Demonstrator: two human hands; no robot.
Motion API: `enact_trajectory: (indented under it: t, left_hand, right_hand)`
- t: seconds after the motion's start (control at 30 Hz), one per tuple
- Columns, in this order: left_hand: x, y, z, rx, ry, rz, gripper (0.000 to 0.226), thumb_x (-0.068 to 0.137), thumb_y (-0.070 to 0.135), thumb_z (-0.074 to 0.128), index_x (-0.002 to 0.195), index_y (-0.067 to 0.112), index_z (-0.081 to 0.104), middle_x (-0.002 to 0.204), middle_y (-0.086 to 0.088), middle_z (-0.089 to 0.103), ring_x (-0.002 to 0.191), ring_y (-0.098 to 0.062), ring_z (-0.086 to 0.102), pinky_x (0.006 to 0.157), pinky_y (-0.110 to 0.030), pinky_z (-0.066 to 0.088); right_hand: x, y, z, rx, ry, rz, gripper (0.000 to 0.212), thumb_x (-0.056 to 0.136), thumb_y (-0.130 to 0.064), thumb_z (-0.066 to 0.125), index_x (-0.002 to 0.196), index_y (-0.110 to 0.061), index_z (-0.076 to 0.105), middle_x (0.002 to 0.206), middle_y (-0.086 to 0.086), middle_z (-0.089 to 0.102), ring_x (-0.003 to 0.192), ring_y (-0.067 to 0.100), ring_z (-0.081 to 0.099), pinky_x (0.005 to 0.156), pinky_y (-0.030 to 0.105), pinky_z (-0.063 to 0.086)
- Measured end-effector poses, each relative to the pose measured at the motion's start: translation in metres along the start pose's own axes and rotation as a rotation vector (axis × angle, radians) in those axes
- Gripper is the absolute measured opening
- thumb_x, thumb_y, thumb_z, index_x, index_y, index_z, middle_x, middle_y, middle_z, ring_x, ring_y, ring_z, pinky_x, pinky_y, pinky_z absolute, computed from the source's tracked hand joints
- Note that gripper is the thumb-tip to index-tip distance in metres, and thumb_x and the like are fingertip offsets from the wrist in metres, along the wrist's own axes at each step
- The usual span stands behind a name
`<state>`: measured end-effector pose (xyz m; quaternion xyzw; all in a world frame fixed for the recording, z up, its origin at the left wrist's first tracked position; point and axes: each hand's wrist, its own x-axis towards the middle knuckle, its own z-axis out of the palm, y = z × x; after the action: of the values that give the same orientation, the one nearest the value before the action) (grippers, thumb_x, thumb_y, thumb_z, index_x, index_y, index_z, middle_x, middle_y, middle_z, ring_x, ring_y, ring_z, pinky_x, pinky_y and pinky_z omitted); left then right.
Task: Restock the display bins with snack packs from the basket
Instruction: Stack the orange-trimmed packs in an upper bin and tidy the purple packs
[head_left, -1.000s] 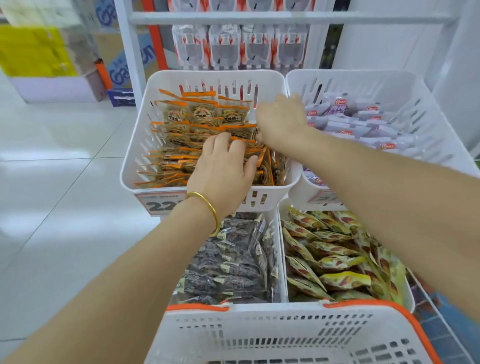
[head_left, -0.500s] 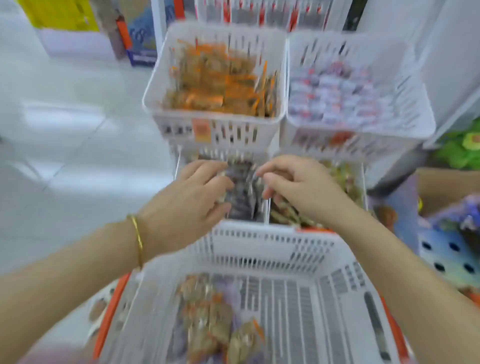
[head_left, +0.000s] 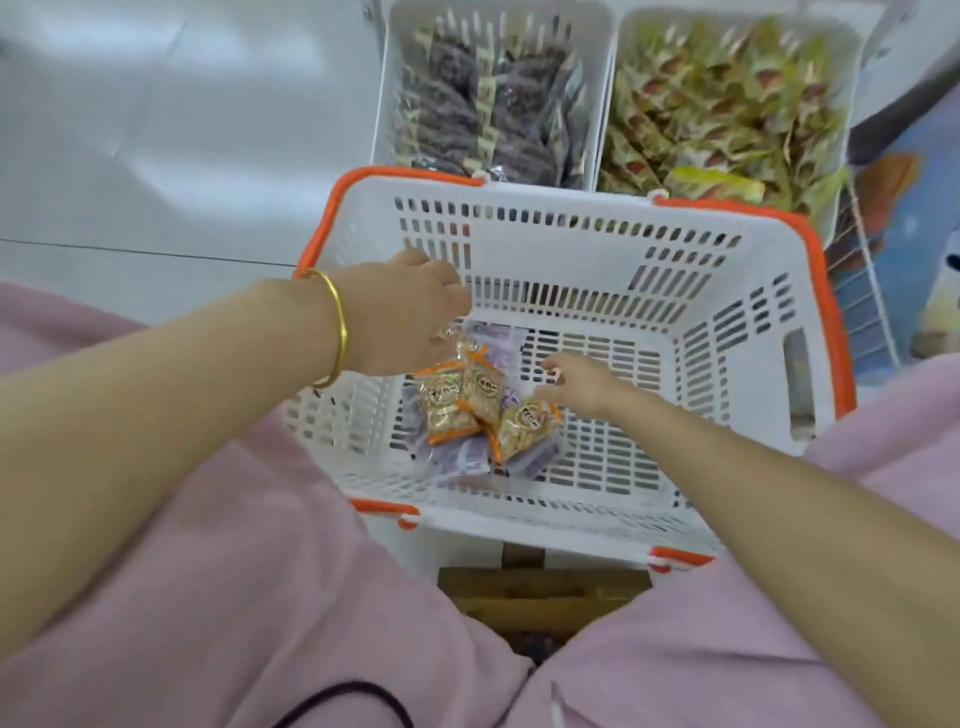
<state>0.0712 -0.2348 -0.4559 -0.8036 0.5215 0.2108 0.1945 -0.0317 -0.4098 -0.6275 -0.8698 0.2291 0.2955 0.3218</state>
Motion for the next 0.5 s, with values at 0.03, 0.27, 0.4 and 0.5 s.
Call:
enact_trajectory:
  t: [0.03,0.27,0.4,0.5]
  left_hand:
    - [0.004,0.001,0.002,0.044,-0.009,0.017,0.047,0.097,0.041,0.036,0.139,0.02,0.035,0.143,-0.005,0.032,0.131,-0.027,0.029,0.106,-0.041,0.034]
    - [0.012,0.001,0.009,0.102,-0.109,0.043,0.048,0.097,0.046,0.032,0.137,0.02,0.034,0.137,-0.005,0.035,0.127,-0.026,0.032,0.099,-0.043,0.042]
    - [0.011,-0.004,0.011,0.098,-0.184,0.017,0.047,0.097,0.044,0.034,0.137,0.02,0.033,0.135,-0.005,0.037,0.127,-0.026,0.033,0.099,-0.043,0.042]
    - [0.012,-0.008,0.008,0.107,-0.226,-0.004,0.047,0.098,0.044,0.033,0.138,0.02,0.033,0.136,-0.005,0.037,0.127,-0.026,0.033,0.101,-0.042,0.04]
  right_hand:
    - [0.006,0.003,0.01,-0.016,-0.029,0.032,0.057,0.096,-0.033,0.052,0.142,-0.005,0.033,0.14,0.015,0.045,0.119,0.03,0.051,0.094,0.037,0.043]
    - [0.031,0.014,0.045,0.224,0.032,0.288,0.032,0.084,-0.021,0.07,0.072,-0.011,0.042,0.068,0.005,0.046,0.058,0.016,0.045,0.053,0.029,0.038]
    - [0.029,0.02,-0.017,0.374,-0.266,0.296,0.017,0.078,-0.013,0.076,0.087,-0.005,0.065,0.081,0.008,0.062,0.067,0.015,0.054,0.06,0.024,0.052]
    - [0.034,0.009,-0.04,0.362,-0.284,0.15,0.011,0.082,-0.017,0.072,0.091,-0.013,0.068,0.094,0.003,0.067,0.081,0.014,0.059,0.074,0.025,0.053]
